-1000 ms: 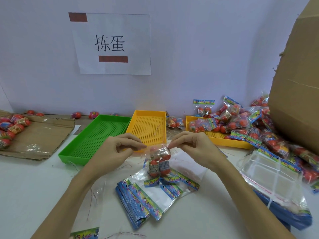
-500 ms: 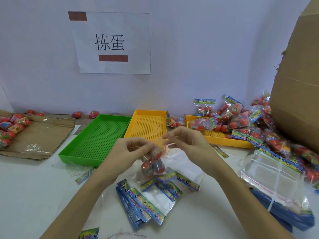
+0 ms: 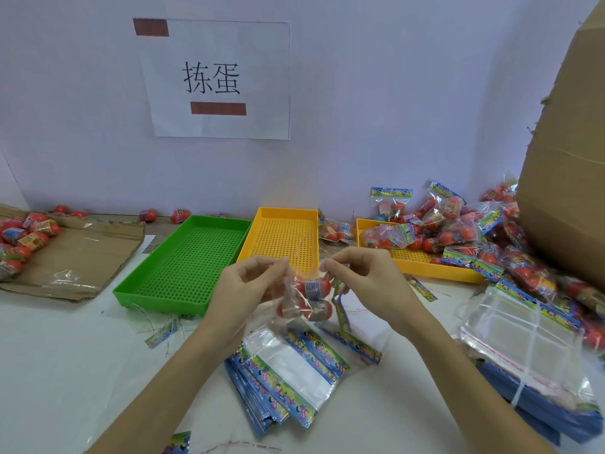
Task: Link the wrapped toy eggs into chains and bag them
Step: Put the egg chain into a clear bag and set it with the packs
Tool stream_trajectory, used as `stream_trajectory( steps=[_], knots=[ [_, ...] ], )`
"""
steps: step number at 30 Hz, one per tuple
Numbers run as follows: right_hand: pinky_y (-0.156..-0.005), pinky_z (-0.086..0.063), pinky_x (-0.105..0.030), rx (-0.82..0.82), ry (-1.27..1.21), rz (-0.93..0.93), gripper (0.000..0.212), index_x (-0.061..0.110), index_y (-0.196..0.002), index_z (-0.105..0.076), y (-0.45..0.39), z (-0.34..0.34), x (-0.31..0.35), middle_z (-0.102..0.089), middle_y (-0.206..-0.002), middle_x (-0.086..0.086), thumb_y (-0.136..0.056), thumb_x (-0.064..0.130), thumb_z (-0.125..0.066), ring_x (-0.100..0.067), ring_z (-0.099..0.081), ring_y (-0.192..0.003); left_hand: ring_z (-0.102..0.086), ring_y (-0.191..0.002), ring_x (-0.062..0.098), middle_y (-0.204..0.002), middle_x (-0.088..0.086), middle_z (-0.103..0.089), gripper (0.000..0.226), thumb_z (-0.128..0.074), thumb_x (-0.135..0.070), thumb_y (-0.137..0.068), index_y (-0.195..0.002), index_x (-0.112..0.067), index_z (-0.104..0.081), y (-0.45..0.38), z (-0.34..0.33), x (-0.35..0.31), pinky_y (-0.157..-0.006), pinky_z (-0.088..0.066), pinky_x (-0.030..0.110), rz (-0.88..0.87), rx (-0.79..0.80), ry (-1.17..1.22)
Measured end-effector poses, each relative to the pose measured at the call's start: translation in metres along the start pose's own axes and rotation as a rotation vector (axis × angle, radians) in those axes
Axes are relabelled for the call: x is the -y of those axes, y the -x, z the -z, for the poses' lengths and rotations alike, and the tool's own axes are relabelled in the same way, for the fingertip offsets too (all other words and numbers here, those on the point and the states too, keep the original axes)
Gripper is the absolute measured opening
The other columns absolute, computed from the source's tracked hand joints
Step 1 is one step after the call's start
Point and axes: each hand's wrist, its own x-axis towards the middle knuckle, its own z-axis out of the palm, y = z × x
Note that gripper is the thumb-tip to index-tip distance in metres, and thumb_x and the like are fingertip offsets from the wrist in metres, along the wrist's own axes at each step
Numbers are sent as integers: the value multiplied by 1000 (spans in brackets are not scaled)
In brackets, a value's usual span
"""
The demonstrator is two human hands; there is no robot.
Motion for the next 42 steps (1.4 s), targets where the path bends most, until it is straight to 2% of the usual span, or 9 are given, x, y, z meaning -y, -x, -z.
stream_trajectory(
  steps=[7,13,17,24,27,30,35,38,42],
  knots=[
    [-59,-52,-17,-100,61,4,15,28,-86,-76,-1,5,1,-73,-77,15,-98,23,-68,-2,-65,-68,-74,-77,19,-94,18,-79,26,-79,-22,-82,-94,2,-79,-1,1,-1,-72,-59,21,-24,-12,56],
    [-72,-58,-31,-98,122,21,14,25,-91,-75,-1,-1,2,-72,-84,13,-100,23,-65,-8,-66,-79,-78,-85,25,-95,14,-80,23,-79,-22,-86,-99,-4,-79,-2,0,-1,-77,-63,28,-78,-67,-23],
    [-68,-49,-16,-118,110,46,19,34,-87,-70,2,-2,6,-68,-77,23,-101,23,-63,0,-63,-77,-76,-99,20,-107,9,-80,39,-78,-32,-84,-117,-12,-75,-2,4,-5,-82,-59,22,-21,77,-7],
    [-61,-45,-10,-153,85,81,14,29,-89,-69,2,-8,9,-63,-70,33,-100,23,-64,6,-61,-71,-72,-88,25,-99,23,-77,32,-82,-28,-82,-97,0,-80,-2,6,-2,-85,-61,29,38,140,-82],
    [-65,-48,-12,-161,81,104,14,30,-90,-69,3,-8,12,-67,-76,24,-100,23,-64,2,-63,-75,-70,-77,21,-88,20,-76,30,-84,-31,-79,-87,-3,-78,-3,8,-3,-70,-58,26,19,119,-72],
    [-67,-52,-14,-137,12,63,12,25,-99,-72,4,-10,14,-71,-84,11,-102,28,-60,-3,-66,-78,-66,-73,21,-81,16,-71,25,-82,-31,-82,-80,-7,-73,-4,8,-3,-69,-57,26,-44,82,-82],
    [-75,-62,-27,137,-187,-160,56,22,-130,-60,6,-11,15,-76,-108,6,-88,59,-63,-9,-74,-93,-69,-70,23,-82,12,-71,20,-78,-24,-83,-80,-8,-67,-6,8,-1,-65,-60,28,-58,-91,99],
    [-80,-61,-27,192,-298,-177,36,24,-125,-64,8,-15,16,-79,-105,0,-92,37,-75,-20,-77,-96,-75,-74,22,-87,17,-76,25,-79,-20,-80,-91,1,-73,-4,5,0,-67,-62,27,-1,-94,213],
    [-88,-62,-44,158,-436,-201,29,18,-124,-68,7,-17,14,-77,-111,-8,-95,19,-74,-27,-75,-101,-76,-82,26,-99,21,-74,31,-78,-13,-86,-109,4,-66,-2,0,0,-73,-64,35,107,56,215]
  ],
)
